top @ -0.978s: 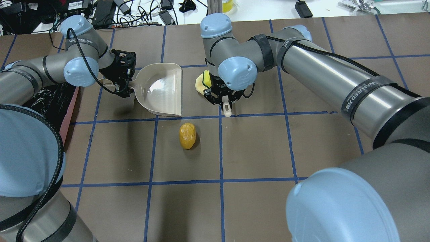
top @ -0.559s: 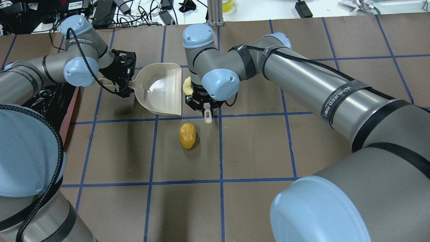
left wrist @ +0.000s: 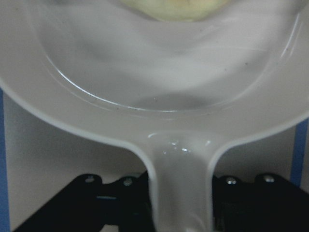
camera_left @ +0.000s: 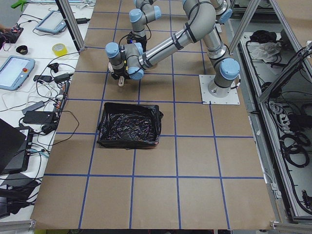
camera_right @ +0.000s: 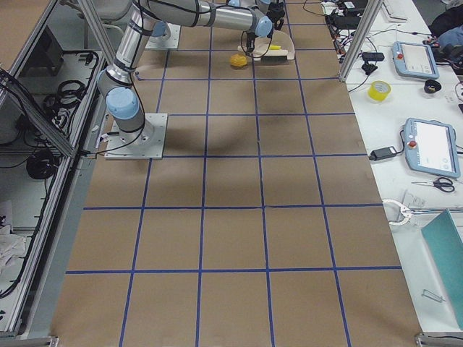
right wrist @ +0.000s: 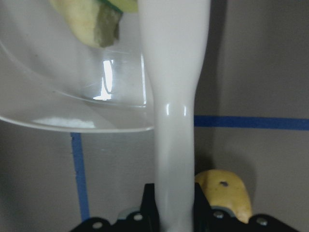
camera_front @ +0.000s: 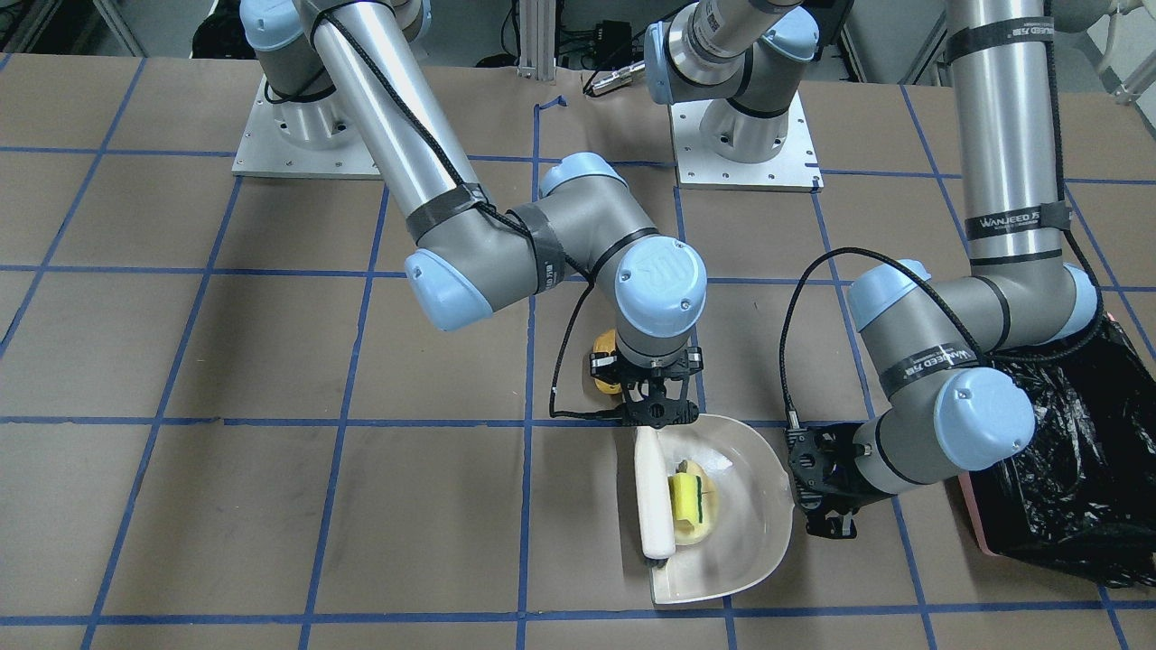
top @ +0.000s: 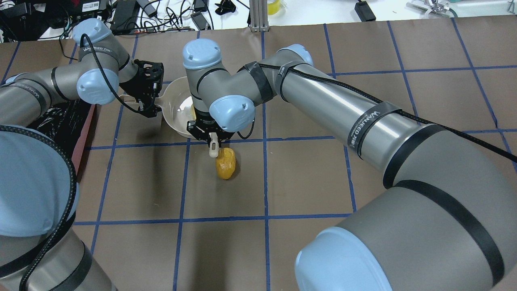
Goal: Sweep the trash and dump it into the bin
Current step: 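Sweep the banana peel and sponge into the dustpan with the right-held brush, then sweep the yellow potato into the dustpan with the right-held brush, then lift the dustpan over the bin with the left gripper while the right returns the brush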
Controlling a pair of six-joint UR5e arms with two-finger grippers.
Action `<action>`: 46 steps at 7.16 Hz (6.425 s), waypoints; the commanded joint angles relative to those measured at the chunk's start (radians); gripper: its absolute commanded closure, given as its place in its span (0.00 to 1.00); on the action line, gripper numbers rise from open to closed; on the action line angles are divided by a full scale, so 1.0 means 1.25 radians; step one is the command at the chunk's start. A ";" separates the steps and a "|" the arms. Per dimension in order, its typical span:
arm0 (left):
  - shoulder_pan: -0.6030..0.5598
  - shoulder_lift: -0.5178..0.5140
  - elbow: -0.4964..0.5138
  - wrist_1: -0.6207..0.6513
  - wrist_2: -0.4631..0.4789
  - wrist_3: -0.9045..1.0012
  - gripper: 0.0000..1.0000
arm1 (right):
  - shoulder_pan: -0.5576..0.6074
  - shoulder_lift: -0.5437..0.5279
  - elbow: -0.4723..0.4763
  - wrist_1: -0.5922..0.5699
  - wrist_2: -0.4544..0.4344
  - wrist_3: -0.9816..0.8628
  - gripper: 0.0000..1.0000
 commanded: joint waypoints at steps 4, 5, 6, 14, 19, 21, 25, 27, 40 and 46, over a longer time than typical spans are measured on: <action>0.001 0.009 -0.003 0.000 0.000 0.015 1.00 | 0.028 -0.003 -0.045 0.063 -0.023 0.035 1.00; 0.001 0.012 -0.005 0.000 0.000 0.017 1.00 | 0.022 -0.013 -0.037 0.097 -0.073 -0.001 1.00; 0.005 0.017 -0.014 -0.002 -0.002 0.024 1.00 | 0.012 -0.025 -0.035 0.116 -0.094 -0.014 1.00; 0.050 0.182 -0.272 0.043 0.005 0.120 1.00 | -0.051 -0.302 0.333 0.092 -0.101 0.074 1.00; 0.053 0.219 -0.330 0.059 0.003 0.116 1.00 | 0.058 -0.288 0.411 -0.032 -0.101 0.146 1.00; 0.053 0.219 -0.330 0.059 0.003 0.116 1.00 | 0.101 -0.249 0.402 -0.111 -0.085 0.208 1.00; 0.053 0.219 -0.330 0.059 0.003 0.117 1.00 | 0.106 -0.208 0.267 -0.093 0.025 0.280 1.00; 0.053 0.219 -0.330 0.059 0.003 0.117 1.00 | 0.134 -0.155 0.203 -0.088 0.028 0.321 1.00; 0.224 0.285 -0.142 -0.344 -0.153 0.197 1.00 | -0.349 -0.365 0.199 0.212 -0.177 -0.342 1.00; 0.561 0.285 0.047 -0.518 -0.037 0.272 1.00 | -0.662 -0.327 0.286 0.040 -0.179 -0.651 1.00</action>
